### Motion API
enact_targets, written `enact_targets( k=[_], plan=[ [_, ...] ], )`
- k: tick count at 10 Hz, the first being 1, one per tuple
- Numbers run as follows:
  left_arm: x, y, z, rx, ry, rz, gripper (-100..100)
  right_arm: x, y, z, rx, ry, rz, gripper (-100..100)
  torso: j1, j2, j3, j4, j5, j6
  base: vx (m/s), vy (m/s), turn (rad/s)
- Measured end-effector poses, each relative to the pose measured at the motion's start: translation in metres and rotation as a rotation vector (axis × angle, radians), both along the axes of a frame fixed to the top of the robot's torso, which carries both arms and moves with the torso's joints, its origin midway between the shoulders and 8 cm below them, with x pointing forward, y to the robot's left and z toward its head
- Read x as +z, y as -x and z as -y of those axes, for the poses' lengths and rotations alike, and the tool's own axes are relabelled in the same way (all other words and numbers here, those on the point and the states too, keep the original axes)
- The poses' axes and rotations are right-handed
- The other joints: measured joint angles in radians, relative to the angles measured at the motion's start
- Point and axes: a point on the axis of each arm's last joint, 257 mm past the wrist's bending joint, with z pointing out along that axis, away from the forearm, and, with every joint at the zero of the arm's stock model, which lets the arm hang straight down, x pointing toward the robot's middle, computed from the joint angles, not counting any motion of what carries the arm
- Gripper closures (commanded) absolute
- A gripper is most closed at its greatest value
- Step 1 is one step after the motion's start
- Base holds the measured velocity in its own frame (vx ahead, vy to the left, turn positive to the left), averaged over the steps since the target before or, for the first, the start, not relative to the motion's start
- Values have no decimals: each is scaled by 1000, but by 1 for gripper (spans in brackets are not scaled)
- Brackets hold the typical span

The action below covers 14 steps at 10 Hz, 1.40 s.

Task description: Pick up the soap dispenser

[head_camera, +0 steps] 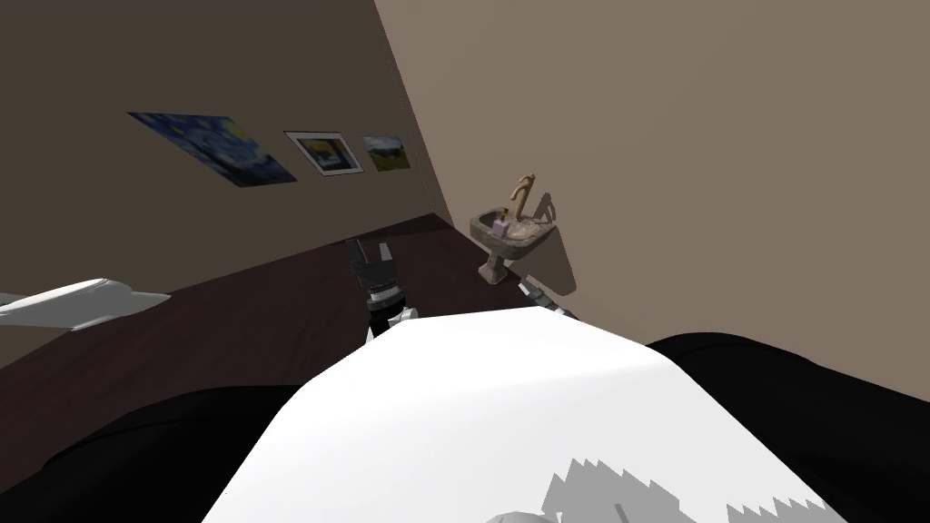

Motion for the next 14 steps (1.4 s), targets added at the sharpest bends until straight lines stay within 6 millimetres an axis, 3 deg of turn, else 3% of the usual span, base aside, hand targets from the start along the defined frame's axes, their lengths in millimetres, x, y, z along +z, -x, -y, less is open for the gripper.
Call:
enact_targets(
  k=[4, 9, 14],
  plan=[
    [0, 0, 0, 0, 0, 0, 0, -35, 22, 9, 65, 88, -102, -100, -3, -2, -1, 0, -1, 0, -40, 54, 56],
    [0, 0, 0, 0, 0, 0, 0, -82, 61, 39, 147, 207, -259, -100, -2, -2, -1, 0, 0, 0, -27, 55, 58],
    [0, 0, 0, 0, 0, 0, 0, -113, 97, 65, 233, 320, -394, -100, -3, -4, -2, -1, -1, 0, -4, 32, 44]
  ],
)
